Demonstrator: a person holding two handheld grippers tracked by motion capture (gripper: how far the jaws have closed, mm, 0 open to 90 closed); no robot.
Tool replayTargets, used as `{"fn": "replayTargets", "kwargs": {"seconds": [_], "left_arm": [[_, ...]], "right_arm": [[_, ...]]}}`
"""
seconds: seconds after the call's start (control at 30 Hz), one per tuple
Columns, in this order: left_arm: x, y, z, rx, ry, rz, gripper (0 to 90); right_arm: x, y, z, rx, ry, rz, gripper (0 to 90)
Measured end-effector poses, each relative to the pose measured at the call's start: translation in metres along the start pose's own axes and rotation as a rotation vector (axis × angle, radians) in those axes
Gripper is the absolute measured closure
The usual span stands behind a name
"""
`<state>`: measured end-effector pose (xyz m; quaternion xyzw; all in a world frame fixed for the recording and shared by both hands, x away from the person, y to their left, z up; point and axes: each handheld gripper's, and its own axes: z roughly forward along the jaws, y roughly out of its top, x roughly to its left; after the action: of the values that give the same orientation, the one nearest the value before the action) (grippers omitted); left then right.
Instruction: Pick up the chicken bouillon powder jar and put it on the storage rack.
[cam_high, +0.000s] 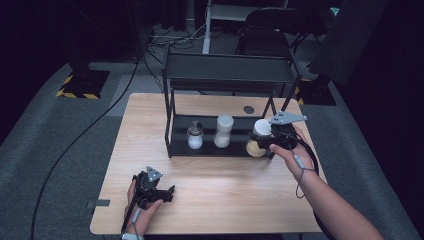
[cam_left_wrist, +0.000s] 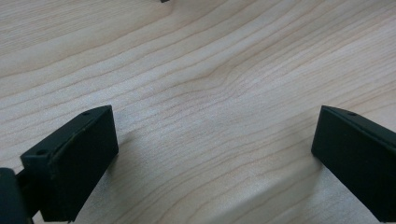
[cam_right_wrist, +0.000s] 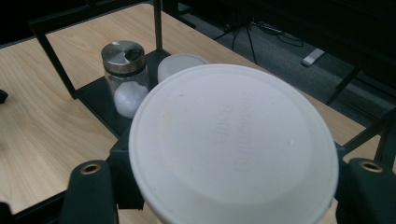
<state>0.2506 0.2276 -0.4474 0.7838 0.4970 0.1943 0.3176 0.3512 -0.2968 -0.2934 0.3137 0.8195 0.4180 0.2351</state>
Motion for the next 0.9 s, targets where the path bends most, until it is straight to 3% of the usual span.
{"fn": "replayTargets", "kwargs": {"seconds": [0.9], "left_arm": [[0.0, 0.0, 0.0, 0.0, 0.001, -0.001, 0.4]], "right_arm": [[-0.024, -0.01, 0.073, 0.023, 0.005, 0.019, 33.2]]}}
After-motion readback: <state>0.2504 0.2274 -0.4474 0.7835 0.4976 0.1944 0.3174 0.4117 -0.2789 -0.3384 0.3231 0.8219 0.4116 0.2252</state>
